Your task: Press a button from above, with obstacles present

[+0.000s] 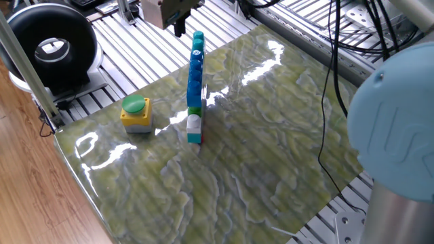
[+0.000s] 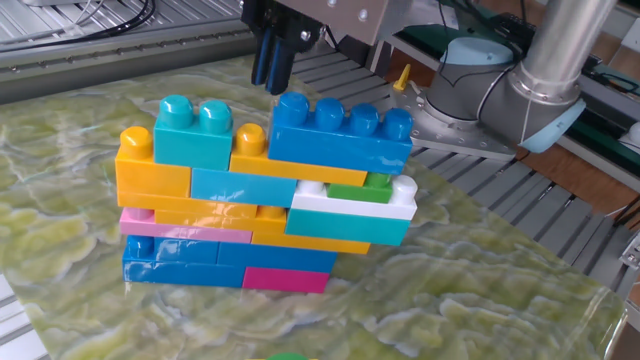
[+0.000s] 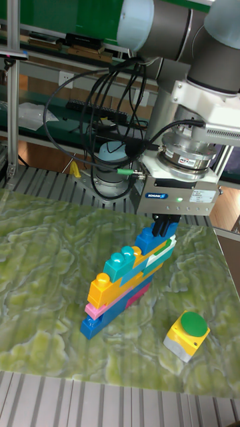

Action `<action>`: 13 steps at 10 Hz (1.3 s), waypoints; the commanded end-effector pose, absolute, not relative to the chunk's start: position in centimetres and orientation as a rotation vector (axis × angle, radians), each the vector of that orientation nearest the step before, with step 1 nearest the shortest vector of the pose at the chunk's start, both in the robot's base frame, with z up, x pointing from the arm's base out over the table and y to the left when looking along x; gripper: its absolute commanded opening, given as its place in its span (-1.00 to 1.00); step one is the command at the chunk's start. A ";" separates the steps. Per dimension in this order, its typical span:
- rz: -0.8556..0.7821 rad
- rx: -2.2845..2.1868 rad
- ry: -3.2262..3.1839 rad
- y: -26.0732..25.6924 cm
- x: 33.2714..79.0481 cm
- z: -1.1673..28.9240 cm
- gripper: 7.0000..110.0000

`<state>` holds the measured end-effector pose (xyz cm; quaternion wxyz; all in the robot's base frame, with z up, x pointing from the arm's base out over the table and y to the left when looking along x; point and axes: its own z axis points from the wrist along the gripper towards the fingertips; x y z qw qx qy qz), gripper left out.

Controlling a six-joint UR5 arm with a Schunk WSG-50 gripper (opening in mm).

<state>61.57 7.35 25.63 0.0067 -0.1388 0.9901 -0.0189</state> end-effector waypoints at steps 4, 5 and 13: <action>-0.083 -0.504 3.063 10.0 64.4 26.5 -1.00; -0.081 -0.500 3.054 11.2 65.6 26.2 -1.00; -0.089 -0.573 3.062 16.1 68.8 18.3 -1.00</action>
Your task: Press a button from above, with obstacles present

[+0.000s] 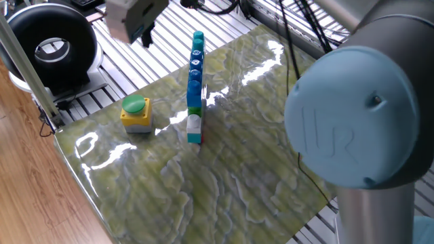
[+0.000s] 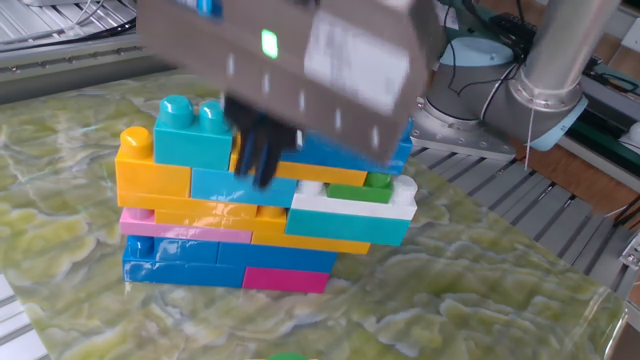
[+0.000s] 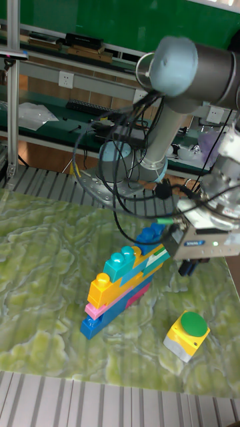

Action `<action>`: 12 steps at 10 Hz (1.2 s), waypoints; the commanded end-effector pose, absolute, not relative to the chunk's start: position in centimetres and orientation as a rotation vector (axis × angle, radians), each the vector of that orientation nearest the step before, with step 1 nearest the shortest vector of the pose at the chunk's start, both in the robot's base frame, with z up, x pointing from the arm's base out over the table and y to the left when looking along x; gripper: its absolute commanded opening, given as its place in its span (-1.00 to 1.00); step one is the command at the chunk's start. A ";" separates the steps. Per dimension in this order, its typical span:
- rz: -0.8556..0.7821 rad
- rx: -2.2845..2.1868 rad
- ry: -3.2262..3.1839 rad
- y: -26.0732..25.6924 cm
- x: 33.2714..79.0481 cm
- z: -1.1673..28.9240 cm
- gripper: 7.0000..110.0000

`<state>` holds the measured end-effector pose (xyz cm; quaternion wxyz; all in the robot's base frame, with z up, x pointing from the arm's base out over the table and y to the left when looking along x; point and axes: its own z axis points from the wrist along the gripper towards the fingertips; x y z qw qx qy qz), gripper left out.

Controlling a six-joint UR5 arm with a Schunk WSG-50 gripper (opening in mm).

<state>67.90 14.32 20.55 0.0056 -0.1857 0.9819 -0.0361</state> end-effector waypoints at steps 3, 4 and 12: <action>-0.110 -0.662 3.057 15.9 69.2 16.2 -1.00; -0.108 -0.666 3.052 16.0 69.4 15.8 -1.00; -0.067 -0.935 2.948 20.3 69.2 13.2 -1.00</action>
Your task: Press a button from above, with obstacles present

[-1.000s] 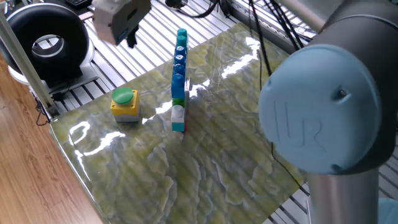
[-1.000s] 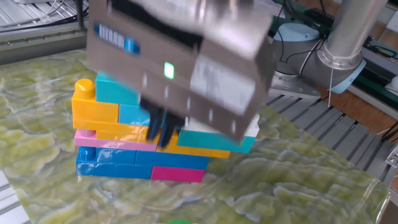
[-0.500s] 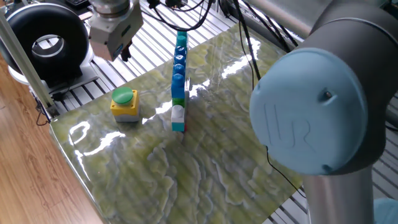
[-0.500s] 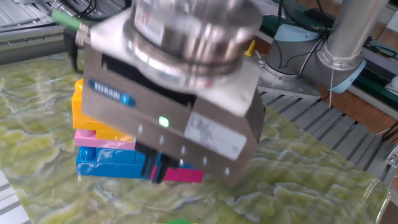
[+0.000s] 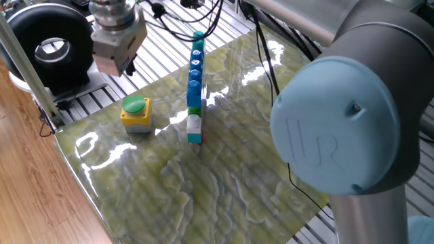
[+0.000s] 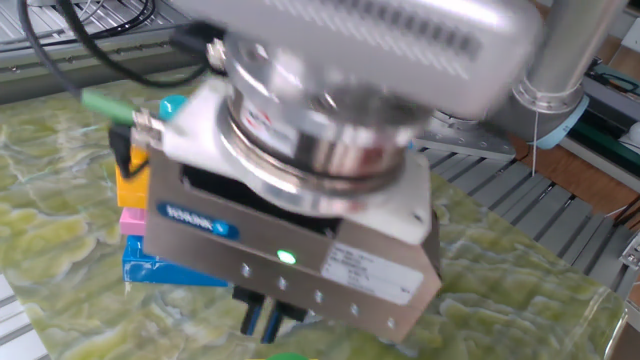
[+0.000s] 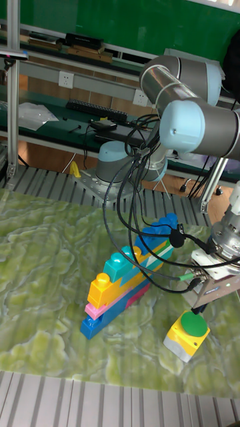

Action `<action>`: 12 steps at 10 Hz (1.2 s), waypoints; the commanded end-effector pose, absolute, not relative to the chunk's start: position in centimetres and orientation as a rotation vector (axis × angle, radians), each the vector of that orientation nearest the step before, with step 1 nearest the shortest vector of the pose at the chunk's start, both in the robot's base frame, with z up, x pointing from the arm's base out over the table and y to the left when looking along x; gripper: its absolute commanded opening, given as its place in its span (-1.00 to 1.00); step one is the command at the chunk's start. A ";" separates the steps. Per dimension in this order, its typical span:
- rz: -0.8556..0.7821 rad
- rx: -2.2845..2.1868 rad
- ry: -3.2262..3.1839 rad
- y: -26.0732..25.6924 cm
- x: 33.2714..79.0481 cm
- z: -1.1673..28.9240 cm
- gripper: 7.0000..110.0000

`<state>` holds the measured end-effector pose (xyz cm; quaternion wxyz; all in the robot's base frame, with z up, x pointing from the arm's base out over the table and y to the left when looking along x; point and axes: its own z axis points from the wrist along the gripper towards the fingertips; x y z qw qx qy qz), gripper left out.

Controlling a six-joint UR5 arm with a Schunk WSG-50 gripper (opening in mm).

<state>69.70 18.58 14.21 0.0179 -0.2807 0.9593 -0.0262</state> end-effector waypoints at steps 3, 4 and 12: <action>-0.110 -0.994 2.926 19.7 69.3 12.8 -1.00; -0.067 -0.998 2.913 20.4 69.4 12.7 -1.00; 0.017 -1.073 2.917 20.5 68.4 10.8 -1.00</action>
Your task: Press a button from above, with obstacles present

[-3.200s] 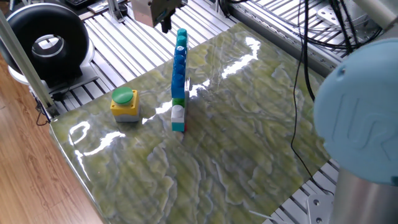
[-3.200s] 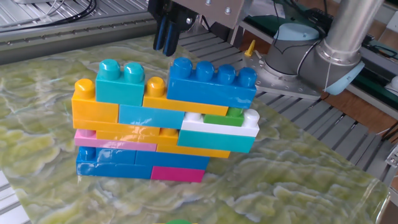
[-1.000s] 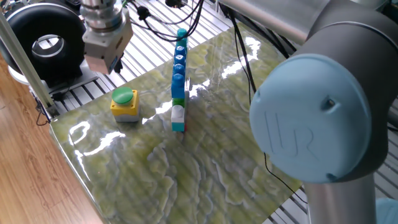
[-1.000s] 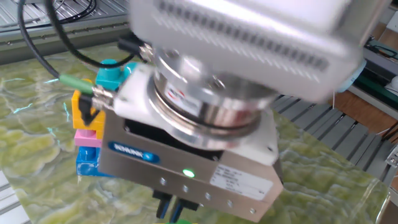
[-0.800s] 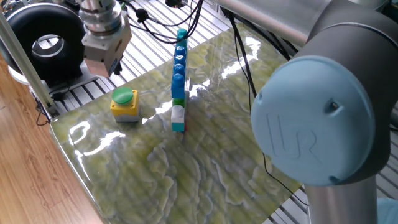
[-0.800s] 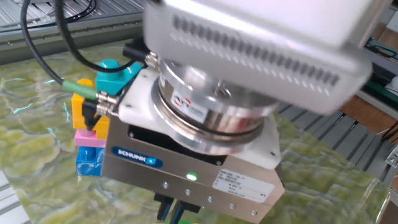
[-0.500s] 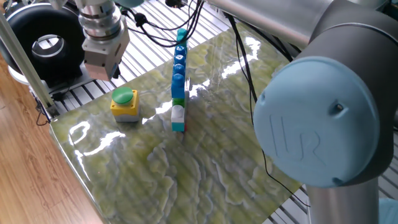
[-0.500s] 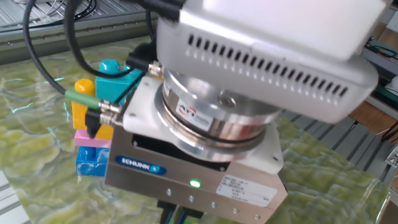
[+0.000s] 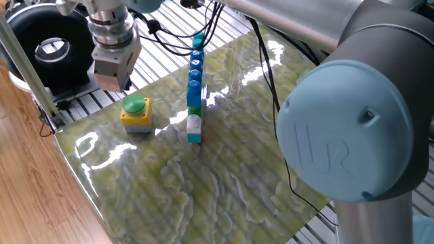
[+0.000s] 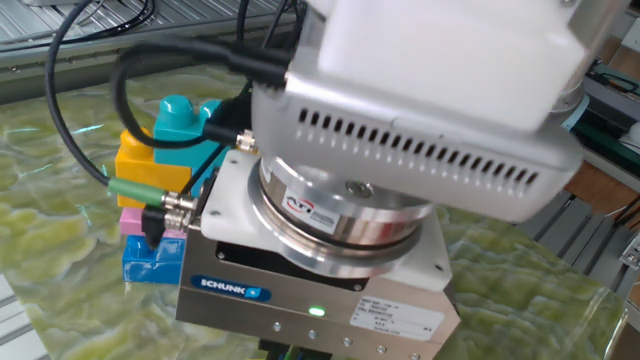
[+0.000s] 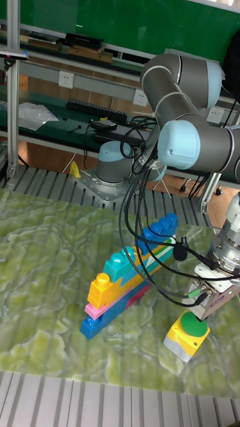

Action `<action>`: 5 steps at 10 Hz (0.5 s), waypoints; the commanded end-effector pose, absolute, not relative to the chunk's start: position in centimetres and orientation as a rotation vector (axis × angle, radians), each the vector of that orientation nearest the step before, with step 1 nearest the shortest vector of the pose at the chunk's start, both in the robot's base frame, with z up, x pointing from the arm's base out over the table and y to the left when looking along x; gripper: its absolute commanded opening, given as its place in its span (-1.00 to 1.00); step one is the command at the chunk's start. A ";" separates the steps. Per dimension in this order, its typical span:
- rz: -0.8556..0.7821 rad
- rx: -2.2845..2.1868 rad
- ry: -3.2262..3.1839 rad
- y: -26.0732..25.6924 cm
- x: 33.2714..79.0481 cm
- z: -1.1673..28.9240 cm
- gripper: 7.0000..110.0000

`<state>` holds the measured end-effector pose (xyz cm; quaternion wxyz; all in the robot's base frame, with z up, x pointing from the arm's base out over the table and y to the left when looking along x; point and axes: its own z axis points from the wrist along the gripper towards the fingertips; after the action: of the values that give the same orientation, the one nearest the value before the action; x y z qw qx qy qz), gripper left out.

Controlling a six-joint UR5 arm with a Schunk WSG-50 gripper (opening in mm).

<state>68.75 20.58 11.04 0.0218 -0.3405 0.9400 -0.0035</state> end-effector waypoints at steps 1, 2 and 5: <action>0.015 -1.069 2.915 20.4 68.6 10.4 -1.00; 0.031 -1.070 2.911 20.6 68.6 10.0 -1.00; 0.015 -1.074 2.913 20.4 68.4 9.7 -1.00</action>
<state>68.57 20.31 10.05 0.0182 -0.3465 0.9379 -0.0001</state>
